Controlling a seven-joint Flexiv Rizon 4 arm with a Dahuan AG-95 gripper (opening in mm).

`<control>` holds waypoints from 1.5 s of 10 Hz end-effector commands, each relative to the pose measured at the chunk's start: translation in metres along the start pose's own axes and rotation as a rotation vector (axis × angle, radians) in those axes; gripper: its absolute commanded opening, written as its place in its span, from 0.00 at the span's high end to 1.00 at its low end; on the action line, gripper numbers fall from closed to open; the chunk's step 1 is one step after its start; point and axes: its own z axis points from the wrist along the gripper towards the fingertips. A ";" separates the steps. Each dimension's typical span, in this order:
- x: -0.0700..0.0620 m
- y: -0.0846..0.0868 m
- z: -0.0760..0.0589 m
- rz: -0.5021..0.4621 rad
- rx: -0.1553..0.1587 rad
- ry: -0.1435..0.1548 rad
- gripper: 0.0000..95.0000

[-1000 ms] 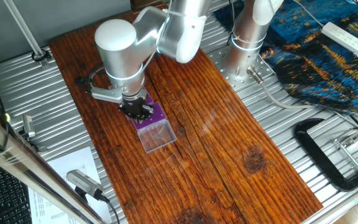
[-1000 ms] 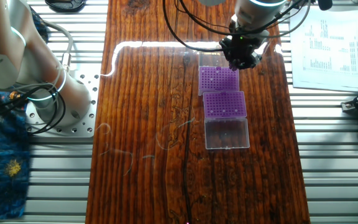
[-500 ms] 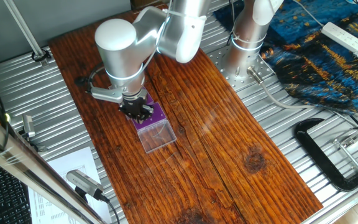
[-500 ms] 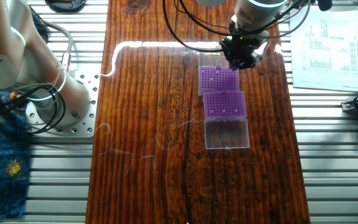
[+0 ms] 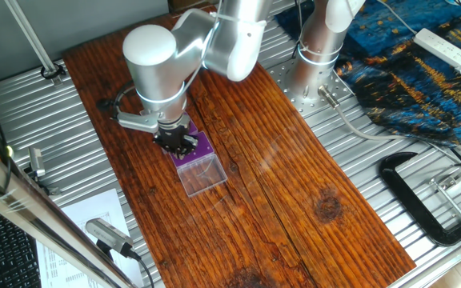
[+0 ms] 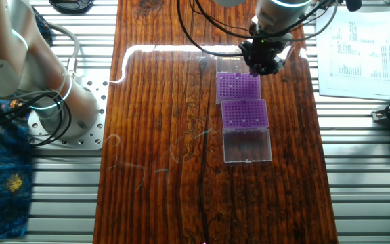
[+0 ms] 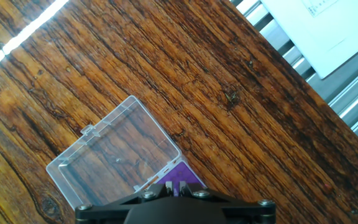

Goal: Transfer all small pipette tips from one holder to another

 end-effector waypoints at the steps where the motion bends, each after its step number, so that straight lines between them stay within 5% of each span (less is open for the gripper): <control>1: -0.001 0.000 0.000 0.001 0.005 -0.005 1.00; 13: 0.000 -0.002 0.006 -0.010 0.011 -0.010 1.00; 14: 0.000 -0.002 0.007 -0.019 0.011 -0.012 0.80; 15: 0.000 -0.002 0.007 -0.025 0.010 -0.012 0.80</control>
